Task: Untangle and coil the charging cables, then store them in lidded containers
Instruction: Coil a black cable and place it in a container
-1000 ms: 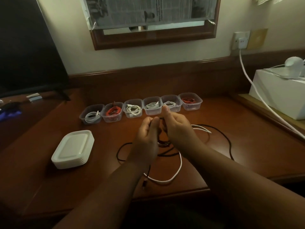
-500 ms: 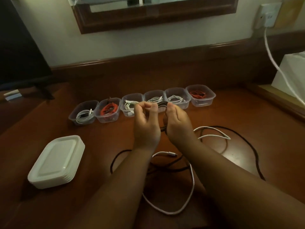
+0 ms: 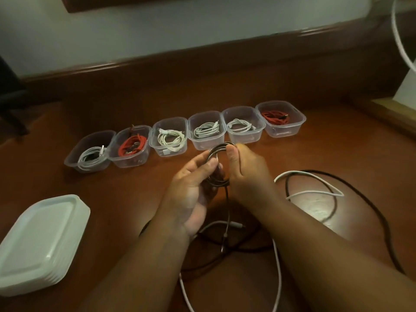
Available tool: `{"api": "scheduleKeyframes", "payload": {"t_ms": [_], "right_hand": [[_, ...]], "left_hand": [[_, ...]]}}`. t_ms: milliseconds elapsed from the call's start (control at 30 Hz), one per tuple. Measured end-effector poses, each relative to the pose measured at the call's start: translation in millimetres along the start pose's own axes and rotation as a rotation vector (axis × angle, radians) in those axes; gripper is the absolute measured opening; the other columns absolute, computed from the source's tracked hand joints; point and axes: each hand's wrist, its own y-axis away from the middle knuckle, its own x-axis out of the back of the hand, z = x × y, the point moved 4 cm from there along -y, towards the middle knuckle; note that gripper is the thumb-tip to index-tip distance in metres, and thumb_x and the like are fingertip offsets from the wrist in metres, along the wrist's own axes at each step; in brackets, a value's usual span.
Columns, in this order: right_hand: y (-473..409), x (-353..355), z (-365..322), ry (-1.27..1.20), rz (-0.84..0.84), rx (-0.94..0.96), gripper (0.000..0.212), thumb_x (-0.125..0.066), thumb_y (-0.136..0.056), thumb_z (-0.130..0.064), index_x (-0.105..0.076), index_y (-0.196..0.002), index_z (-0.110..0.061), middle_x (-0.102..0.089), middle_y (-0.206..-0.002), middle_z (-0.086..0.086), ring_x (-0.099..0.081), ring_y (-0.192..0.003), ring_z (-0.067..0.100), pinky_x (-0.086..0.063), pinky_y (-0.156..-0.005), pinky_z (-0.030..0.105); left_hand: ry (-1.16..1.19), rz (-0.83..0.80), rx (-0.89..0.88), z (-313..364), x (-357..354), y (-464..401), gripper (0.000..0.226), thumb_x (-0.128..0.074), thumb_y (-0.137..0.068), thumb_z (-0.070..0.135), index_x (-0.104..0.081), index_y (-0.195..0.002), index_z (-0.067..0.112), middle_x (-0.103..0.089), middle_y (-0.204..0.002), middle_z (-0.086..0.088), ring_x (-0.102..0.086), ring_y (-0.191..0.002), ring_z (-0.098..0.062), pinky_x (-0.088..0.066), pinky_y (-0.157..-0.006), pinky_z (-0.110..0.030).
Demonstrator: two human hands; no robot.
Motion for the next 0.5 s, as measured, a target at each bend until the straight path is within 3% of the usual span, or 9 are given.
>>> {"api": "scheduleKeyframes", "payload": {"t_ms": [100,200,267,367,433,500], "right_hand": [[-1,-3,-1,0.095,-0.043,0.006,0.036,-0.032,-0.103,-0.04,-0.053,-0.087,-0.016,-0.06,-0.079,0.001,-0.055,-0.072,0.024,-0.04,-0.063,0.038],[0,-1,-4,0.121,-0.04,0.008,0.04,-0.032,-0.102,-0.04,-0.057,-0.092,-0.011,-0.065,-0.084,0.009,-0.058,-0.077,0.03,-0.043,-0.066,0.042],[0,2,-4,0.091,-0.044,-0.01,0.033,-0.036,-0.105,-0.034,-0.055,-0.09,-0.013,-0.062,-0.081,0.006,-0.057,-0.074,0.027,-0.042,-0.064,0.04],[0,6,-7,0.076,-0.037,-0.019,0.031,-0.038,-0.105,-0.031,-0.054,-0.089,-0.01,-0.058,-0.076,0.002,-0.054,-0.068,0.023,-0.042,-0.06,0.042],[1,7,-8,0.085,-0.032,-0.009,0.033,-0.038,-0.105,-0.033,-0.056,-0.092,-0.008,-0.059,-0.075,0.003,-0.056,-0.066,0.023,-0.044,-0.059,0.045],[2,9,-8,0.1,-0.001,0.018,0.032,-0.038,-0.105,-0.034,-0.054,-0.09,-0.011,-0.056,-0.071,0.0,-0.054,-0.062,0.019,-0.042,-0.056,0.042]], "left_hand": [[0.161,-0.069,0.114,6,-1,5,0.018,-0.064,-0.076,0.025,-0.075,-0.088,0.017,-0.061,-0.07,0.001,-0.06,-0.063,-0.012,-0.046,-0.073,-0.028],[0.134,-0.138,0.035,14,-4,9,0.037,-0.07,-0.072,0.011,-0.067,-0.108,0.016,-0.06,-0.072,0.0,-0.057,-0.062,-0.011,-0.052,-0.061,-0.023],[0.002,-0.086,-0.076,15,-7,10,0.04,-0.068,-0.072,-0.001,-0.06,-0.11,0.013,-0.063,-0.076,-0.003,-0.06,-0.062,-0.013,-0.055,-0.06,-0.025],[-0.23,0.076,-0.229,17,-3,9,0.026,-0.062,-0.085,-0.01,-0.057,-0.096,0.013,-0.065,-0.086,-0.008,-0.07,-0.068,-0.019,-0.06,-0.068,-0.034],[-0.467,0.173,-0.369,18,5,7,0.021,-0.068,-0.083,0.004,-0.061,-0.086,0.024,-0.068,-0.094,0.0,-0.072,-0.081,-0.018,-0.06,-0.078,-0.041],[-0.763,0.232,-0.573,25,8,9,0.011,-0.071,-0.075,0.021,-0.063,-0.076,0.029,-0.069,-0.099,0.011,-0.071,-0.086,-0.01,-0.06,-0.077,-0.035]]}}
